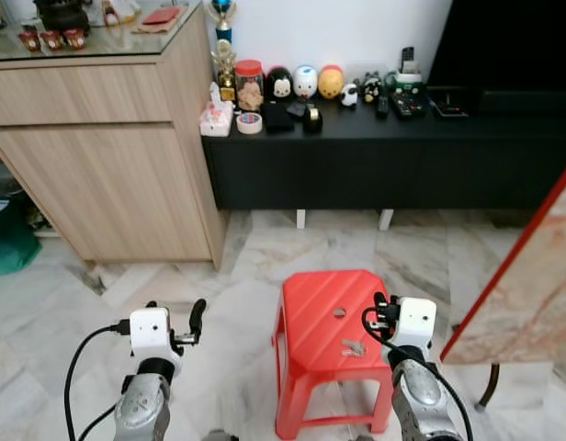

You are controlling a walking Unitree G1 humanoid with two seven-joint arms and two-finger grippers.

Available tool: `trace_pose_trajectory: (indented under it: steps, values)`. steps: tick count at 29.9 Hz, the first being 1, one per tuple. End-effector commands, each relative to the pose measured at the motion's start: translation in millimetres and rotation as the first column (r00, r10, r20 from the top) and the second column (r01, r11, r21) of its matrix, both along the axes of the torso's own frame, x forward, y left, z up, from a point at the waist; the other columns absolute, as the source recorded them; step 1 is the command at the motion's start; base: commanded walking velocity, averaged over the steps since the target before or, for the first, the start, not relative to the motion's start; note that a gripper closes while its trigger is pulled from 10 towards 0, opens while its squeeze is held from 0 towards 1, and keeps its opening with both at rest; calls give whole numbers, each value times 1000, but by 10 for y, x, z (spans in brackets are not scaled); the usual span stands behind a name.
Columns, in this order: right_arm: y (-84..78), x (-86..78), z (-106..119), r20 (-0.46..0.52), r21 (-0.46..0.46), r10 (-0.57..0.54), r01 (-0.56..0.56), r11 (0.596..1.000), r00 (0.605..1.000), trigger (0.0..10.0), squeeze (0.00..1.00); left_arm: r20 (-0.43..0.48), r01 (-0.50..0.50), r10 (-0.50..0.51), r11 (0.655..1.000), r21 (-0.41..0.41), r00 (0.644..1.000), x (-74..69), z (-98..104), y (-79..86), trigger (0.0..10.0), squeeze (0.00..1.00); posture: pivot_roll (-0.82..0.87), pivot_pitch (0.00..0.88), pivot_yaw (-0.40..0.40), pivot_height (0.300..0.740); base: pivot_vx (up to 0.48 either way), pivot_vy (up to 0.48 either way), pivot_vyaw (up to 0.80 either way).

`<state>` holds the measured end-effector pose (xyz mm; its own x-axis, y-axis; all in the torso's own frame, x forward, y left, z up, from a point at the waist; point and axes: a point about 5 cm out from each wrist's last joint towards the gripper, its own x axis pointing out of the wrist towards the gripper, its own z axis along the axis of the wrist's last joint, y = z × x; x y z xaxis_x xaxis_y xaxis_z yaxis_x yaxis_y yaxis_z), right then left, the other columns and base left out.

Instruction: Hang keys on a hook

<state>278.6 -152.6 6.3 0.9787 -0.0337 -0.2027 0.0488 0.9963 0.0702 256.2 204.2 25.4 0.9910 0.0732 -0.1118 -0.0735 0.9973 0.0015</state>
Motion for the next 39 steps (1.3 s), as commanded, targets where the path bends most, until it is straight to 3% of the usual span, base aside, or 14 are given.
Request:
trace_pose_trajectory:
  steps: [1,21,28,39]
  values:
    - [18,12,-3,-11,11,5,-5,1000,1000,10000,0,-4,13,-13,1000,-14,1000,6,3,-31,10000,0,39,55,4,640,0,0,0]
    - [69,32,7,-13,20,50,-50,999,999,10000,0,-9,28,-28,999,-26,1000,49,27,-77,10000,0,42,45,0,640,0,0,0]
    - [77,26,3,-12,44,42,-41,998,999,10000,0,-18,46,-47,999,-24,999,65,23,-89,10000,0,42,45,1,640,0,0,519]
    - [70,49,21,-9,59,30,-29,998,1000,10000,0,-21,54,-54,998,-20,998,72,23,-94,10000,0,47,37,4,640,259,0,0]
